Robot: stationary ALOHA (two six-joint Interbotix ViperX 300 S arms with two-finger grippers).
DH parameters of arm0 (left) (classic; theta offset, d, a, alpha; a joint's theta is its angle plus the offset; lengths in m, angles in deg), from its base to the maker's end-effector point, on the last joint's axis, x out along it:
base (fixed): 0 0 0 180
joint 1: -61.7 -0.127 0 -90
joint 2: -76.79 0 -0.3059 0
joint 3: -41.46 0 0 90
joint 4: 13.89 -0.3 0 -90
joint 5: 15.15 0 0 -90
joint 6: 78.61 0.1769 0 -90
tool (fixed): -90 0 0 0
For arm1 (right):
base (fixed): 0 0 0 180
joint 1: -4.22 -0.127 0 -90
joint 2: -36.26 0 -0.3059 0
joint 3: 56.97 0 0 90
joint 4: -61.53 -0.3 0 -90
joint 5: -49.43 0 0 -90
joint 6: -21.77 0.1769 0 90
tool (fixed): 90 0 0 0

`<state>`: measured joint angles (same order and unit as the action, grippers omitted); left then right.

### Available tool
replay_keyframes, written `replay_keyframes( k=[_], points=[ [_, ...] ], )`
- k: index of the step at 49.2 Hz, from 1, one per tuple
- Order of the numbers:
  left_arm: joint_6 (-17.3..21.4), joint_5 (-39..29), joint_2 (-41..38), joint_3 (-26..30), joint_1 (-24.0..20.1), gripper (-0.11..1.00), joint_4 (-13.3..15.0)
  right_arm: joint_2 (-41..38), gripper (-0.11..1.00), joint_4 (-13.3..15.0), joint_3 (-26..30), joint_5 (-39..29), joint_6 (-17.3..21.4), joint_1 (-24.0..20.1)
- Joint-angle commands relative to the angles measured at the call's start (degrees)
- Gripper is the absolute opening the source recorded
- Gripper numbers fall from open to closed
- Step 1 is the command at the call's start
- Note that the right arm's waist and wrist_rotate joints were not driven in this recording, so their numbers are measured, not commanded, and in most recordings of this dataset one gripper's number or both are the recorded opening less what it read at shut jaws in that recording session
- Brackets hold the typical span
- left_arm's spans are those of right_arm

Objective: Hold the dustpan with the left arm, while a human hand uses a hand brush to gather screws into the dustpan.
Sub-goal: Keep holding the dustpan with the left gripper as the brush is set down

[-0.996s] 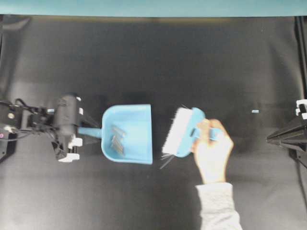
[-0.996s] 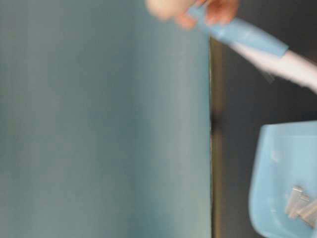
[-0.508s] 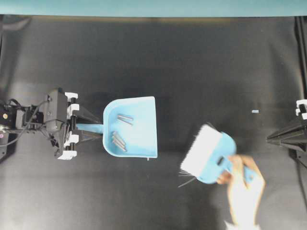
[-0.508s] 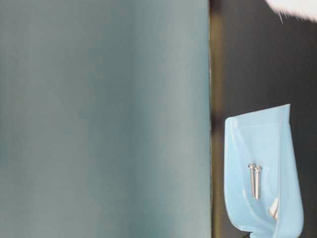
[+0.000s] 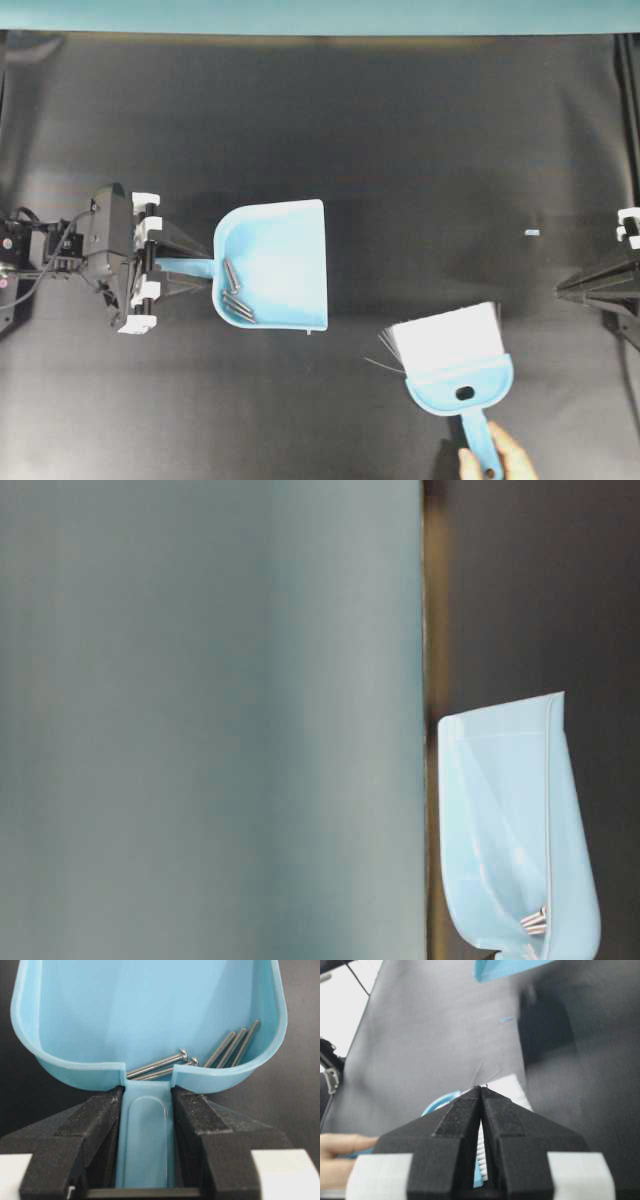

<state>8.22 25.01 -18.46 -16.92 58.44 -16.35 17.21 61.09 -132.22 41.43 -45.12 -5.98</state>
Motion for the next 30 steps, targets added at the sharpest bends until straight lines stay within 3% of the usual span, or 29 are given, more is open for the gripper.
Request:
replay_keyframes(
  k=[1, 30],
  points=[
    [-0.3, 0.4, 0.4, 0.4, 0.4, 0.31, -0.2, -0.3, 0.0, -0.1, 0.3, 0.3, 0.0, 0.0],
    [-0.6, -0.6, 0.4, 0.5, 3.2, 0.31, -0.2, -0.3, 0.0, -0.1, 0.3, 0.3, 0.0, 0.0]
  ],
)
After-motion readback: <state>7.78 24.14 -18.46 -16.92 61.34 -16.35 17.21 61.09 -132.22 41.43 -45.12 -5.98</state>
